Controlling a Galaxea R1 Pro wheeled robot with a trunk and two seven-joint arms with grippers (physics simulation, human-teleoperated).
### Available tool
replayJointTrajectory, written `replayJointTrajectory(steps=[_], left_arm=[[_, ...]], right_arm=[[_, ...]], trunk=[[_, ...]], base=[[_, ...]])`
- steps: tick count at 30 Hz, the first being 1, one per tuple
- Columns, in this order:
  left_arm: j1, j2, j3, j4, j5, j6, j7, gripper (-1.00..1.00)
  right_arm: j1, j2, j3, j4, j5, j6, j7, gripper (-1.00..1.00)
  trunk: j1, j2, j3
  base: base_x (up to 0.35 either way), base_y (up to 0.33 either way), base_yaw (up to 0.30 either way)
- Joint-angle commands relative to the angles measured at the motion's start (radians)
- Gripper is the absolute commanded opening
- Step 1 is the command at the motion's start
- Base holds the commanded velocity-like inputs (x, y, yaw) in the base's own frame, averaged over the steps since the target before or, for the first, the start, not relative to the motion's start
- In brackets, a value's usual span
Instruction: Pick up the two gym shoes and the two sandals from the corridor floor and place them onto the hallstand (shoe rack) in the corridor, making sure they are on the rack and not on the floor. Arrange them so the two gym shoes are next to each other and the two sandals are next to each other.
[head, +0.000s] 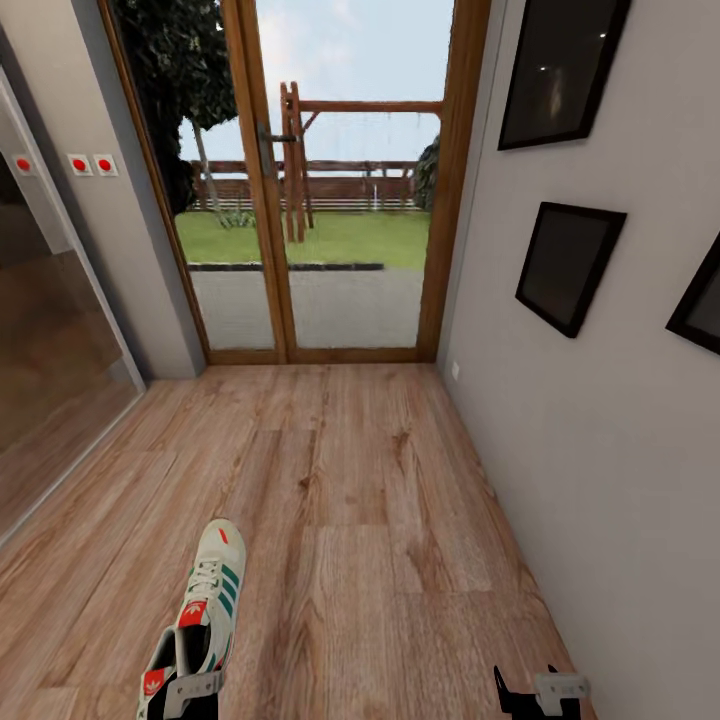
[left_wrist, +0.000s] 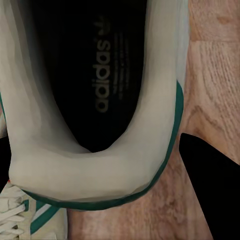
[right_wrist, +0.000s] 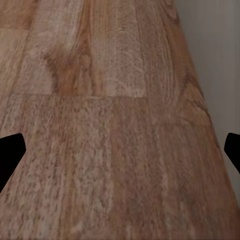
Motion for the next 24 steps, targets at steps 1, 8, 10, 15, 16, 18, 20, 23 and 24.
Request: replayJointTrajectory(steps=[1,8,10,15,16,18,20,23,24], left_arm=[[-0.001,-0.001,0.007,0.001,-0.003,-0.003,-0.005,-1.0],[-0.001,-0.001,0.007,0.001,-0.003,-0.003,-0.005,-1.0],[0.0,-0.001,0.008,0.001,-0.003,-0.003,-0.005,-1.0],[0.0,-0.001,0.008,0.0,-0.003,-0.002,-0.005,-1.0],[0.0,-0.001,0.008,0.0,-0.003,-0.002,-0.005,-1.0],[0.0,-0.001,0.008,0.001,-0.003,-0.002,-0.005,-1.0],[0.0,-0.001,0.008,0.001,-0.003,-0.002,-0.005,-1.0],[0.0,-0.001,0.008,0.001,-0.003,-0.002,-0.005,-1.0],[0.0,-0.001,0.008,0.001,-0.003,-0.002,-0.005,-1.0]], right_arm=[[-0.001,0.0,-0.009,0.001,0.01,-0.003,0.0,1.0],[-0.001,0.0,-0.009,0.001,0.01,-0.003,0.0,1.0],[-0.001,0.0,-0.009,0.001,0.01,-0.003,0.0,1.0],[-0.001,0.0,-0.009,0.001,0.01,-0.003,0.0,1.0],[-0.001,0.0,-0.009,0.001,0.01,-0.003,0.0,1.0],[-0.001,0.0,-0.009,0.001,0.01,-0.003,0.0,1.0],[-0.001,0.0,-0.009,0.001,0.01,-0.003,0.0,1.0],[-0.001,0.0,-0.009,0.001,0.01,-0.003,0.0,1.0],[-0.001,0.0,-0.009,0.001,0.011,-0.003,0.0,1.0]], trunk=[[0.0,0.0,-0.001],[0.0,0.0,-0.001],[0.0,0.0,-0.001],[0.0,0.0,-0.001],[0.0,0.0,-0.001],[0.0,0.0,-0.001],[0.0,0.0,-0.001],[0.0,0.0,-0.001],[0.0,0.0,-0.001]], base=[[0.045,-0.017,0.0],[0.153,-0.096,0.0],[0.231,-0.158,0.0],[0.165,-0.106,0.0],[0.064,-0.039,0.0],[0.046,-0.028,0.0],[0.027,-0.016,0.0],[0.022,-0.008,0.0],[0.09,-0.009,0.0]])
